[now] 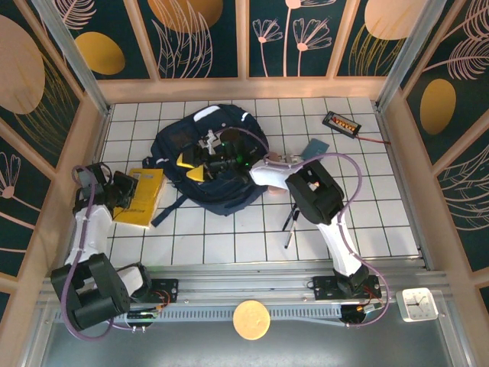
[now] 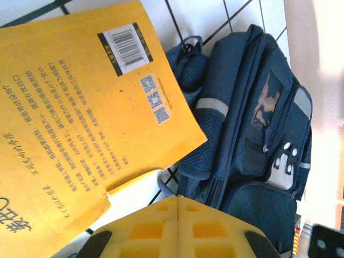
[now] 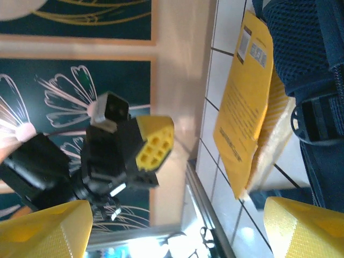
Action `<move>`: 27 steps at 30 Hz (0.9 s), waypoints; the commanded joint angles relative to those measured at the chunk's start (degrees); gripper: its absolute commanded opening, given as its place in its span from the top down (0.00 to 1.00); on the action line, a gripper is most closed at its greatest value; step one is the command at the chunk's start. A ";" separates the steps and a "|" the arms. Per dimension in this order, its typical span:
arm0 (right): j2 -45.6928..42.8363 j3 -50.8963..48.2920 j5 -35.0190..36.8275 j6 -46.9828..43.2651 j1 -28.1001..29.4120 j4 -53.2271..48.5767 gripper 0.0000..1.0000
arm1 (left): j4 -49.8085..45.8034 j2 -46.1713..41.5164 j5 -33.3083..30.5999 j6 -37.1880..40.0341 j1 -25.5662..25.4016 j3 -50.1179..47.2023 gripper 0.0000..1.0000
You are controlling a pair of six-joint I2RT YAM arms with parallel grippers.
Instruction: Pack the student bag
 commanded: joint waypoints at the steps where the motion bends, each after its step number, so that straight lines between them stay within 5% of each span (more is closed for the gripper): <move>1: 4.60 4.23 2.06 9.35 1.59 6.04 0.16 | 0.13 -3.28 1.77 -2.32 -0.71 -1.81 1.00; 7: 8.67 13.15 3.19 -4.15 4.69 -13.21 0.17 | -6.48 -7.12 -3.79 1.86 -0.67 -0.86 1.00; 8: 8.52 14.39 4.66 -9.01 5.18 -19.17 0.17 | -8.60 -6.49 -7.38 4.72 -0.34 0.88 0.86; 9: 8.45 15.25 6.04 -12.96 5.62 -23.59 0.17 | -10.71 -5.29 -10.85 7.64 -0.01 2.81 0.63; 10: 8.57 16.26 6.97 -16.04 6.10 -26.97 0.17 | -11.88 -3.70 -13.15 9.99 0.26 4.38 0.52; 13: 9.40 18.05 8.67 -21.20 7.50 -32.83 0.17 | -12.00 1.50 -18.41 15.89 1.72 7.52 0.43; 21: 16.11 27.83 10.99 -22.92 10.88 -37.71 0.17 | -1.03 15.28 -11.04 19.92 4.45 10.60 0.29; 27: 22.88 37.92 13.84 -21.24 11.64 -42.60 0.17 | -0.90 23.68 -12.92 25.54 4.79 12.43 0.27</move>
